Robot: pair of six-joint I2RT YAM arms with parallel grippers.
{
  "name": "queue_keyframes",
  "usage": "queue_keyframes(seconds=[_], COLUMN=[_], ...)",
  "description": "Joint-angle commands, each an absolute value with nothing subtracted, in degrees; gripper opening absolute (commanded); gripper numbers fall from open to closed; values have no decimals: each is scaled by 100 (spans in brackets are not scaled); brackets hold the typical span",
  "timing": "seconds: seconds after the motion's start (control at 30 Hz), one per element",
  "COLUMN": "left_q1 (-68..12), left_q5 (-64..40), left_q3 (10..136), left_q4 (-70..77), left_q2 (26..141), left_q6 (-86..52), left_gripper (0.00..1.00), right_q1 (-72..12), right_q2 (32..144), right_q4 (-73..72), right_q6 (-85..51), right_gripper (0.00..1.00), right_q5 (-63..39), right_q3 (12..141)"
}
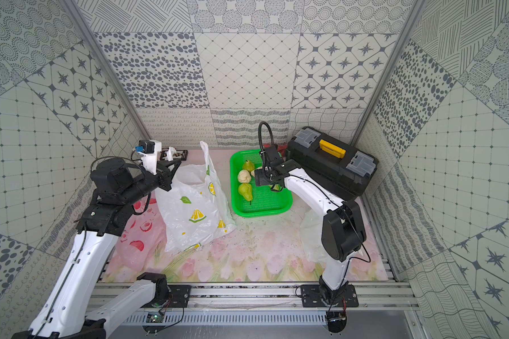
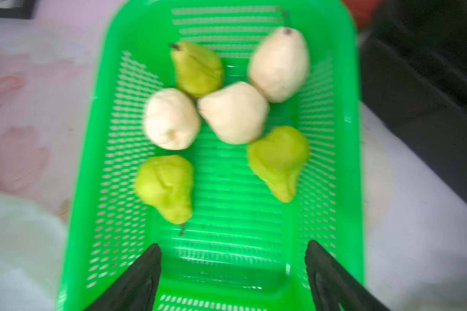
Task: Place the pears into plastic bags & tie knots
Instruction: Pick up the pear from the basket.
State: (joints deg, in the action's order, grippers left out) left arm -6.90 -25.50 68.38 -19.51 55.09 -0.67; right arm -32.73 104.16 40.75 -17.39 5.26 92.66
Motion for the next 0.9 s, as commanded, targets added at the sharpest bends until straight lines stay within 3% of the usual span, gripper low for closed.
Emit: queue_keyframes(seconds=[0.0, 0.37, 0.67, 0.87], left_q1=[-562, -557, -561, -557], left_q5=[-3568, -3533, -3621, -3652], left_q3=[7076, 6740, 6408, 6159], left_q4=[-1916, -1880, -1798, -1789], left_q2=[5627, 5397, 5208, 5063], left_q6=[-144, -235, -326, -316], left_gripper=[0, 0, 0, 0], right_q1=[-3493, -3616, -3473, -3451], right_q2=[10999, 12602, 13047, 12340], right_q4=[3905, 4155, 4163, 3798], right_q6=[-1527, -1897, -2113, -2109], right_gripper=[87, 86, 67, 52], right_q5=[-185, -160, -570, -576], right_q3=[9651, 10810, 11074, 10555])
